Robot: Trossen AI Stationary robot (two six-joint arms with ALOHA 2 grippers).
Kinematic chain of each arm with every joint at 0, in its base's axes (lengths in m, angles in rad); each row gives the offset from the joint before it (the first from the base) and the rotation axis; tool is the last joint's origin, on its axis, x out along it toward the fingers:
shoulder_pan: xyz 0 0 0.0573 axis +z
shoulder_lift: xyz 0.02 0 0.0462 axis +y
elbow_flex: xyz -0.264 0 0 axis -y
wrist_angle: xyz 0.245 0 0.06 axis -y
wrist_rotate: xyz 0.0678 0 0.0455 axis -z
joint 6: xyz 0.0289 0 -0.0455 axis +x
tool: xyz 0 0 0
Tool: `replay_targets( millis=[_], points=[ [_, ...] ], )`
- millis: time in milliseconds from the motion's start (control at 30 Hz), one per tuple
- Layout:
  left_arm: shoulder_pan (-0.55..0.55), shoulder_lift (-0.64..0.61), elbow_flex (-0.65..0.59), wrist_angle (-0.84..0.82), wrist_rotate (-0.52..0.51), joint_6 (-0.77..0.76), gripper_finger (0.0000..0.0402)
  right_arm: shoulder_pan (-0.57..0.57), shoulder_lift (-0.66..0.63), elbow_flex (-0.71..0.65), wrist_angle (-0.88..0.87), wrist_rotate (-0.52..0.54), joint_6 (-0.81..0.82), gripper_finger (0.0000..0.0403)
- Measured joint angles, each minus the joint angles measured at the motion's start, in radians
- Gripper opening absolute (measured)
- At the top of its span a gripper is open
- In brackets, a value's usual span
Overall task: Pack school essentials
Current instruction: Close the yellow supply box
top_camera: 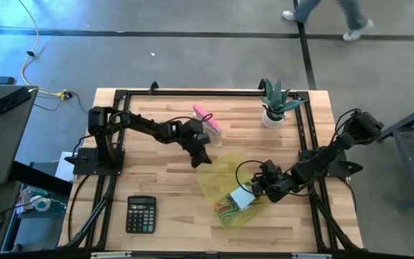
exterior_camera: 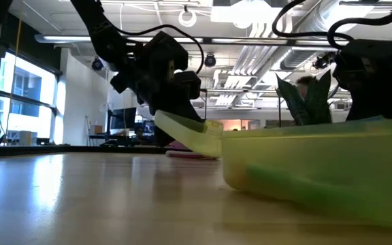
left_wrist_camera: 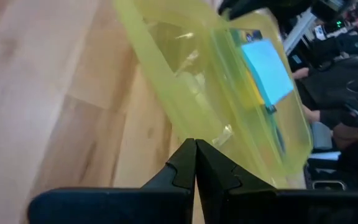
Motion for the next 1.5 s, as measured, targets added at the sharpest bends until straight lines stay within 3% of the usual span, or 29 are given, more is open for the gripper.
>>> replay_targets(
  millis=[867,1500],
  points=[
    [-0.019,-0.026,0.004,0.040,0.125,0.019,0.0000,0.000,0.000,-0.002,-0.024,0.048,-0.046,0.0034],
    [-0.095,-0.134,0.005,0.081,0.113,0.018,0.0000,0.032,0.000,-0.001,-0.007,0.138,-0.056,0.0034]
  ],
)
